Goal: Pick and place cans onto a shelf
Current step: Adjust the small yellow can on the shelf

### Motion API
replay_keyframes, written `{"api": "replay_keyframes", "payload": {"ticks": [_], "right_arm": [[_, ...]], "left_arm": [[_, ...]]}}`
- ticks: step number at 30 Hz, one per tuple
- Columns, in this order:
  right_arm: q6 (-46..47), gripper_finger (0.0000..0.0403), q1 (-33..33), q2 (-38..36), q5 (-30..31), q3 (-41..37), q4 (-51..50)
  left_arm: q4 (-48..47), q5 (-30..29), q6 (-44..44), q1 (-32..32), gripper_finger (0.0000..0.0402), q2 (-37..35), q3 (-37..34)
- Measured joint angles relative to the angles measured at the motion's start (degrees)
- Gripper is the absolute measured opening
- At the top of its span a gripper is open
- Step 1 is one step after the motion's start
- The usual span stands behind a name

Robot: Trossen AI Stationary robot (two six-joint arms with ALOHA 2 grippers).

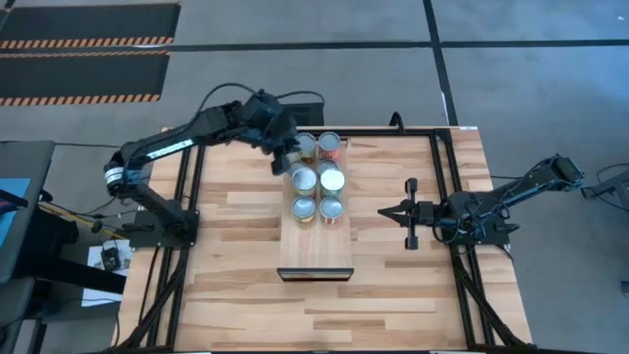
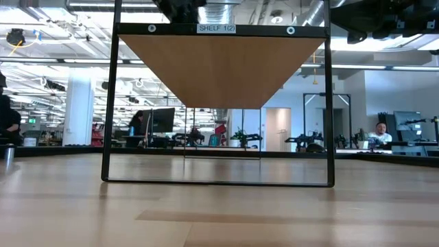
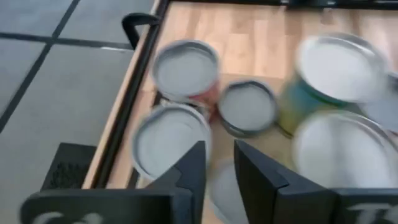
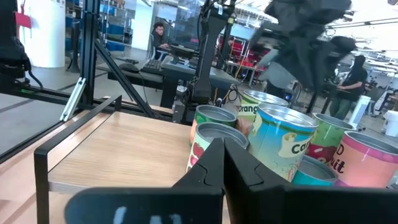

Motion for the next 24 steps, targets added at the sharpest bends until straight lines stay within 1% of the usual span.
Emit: {"api": "replay_keyframes", "payload": {"ticks": [3,6,10,13,15,17,19,24], "right_arm": [[-0.10,0.0016,0.00,0.00,-0.02,0.02,-0.14],[-0.10,0.0014,0.00,0.02,-0.01,0.02,-0.96],[-0.10,0.0015,-0.02,0.02,-0.02,-0.01,-1.09],[-0.10,0.0015,-0.39,0.01,-0.02,0.02,-1.09],[-0.05,0.0014,-0.87,0.01,0.04,0.02,-1.04],[0.35,0.0014,-1.29,0.02,0.02,0.02,-1.02],[1.23,0.0014,-1.53,0.02,0.02,0.02,-1.04],[1.40,0.0015,-1.60,0.02,0.00,0.02,-1.13]], "left_arm": [[3.57,0.88,-0.10,-0.59,0.0039,-5.31,-6.24],[11.19,1.00,-2.56,-0.67,0.0011,-12.08,-16.66],[19.53,0.80,-6.24,-0.33,0.0003,-20.81,-31.61],[25.48,0.83,-8.03,-0.35,0.0001,-24.33,-39.80],[27.94,0.27,-8.83,-0.14,0.0000,-24.74,-43.14],[29.24,-0.66,-9.14,0.53,0.0000,-24.56,-44.99],[31.40,-0.58,-9.14,1.04,0.0000,-23.62,-45.91],[35.51,1.88,-9.72,1.19,0.0000,-20.82,-46.36]]}}
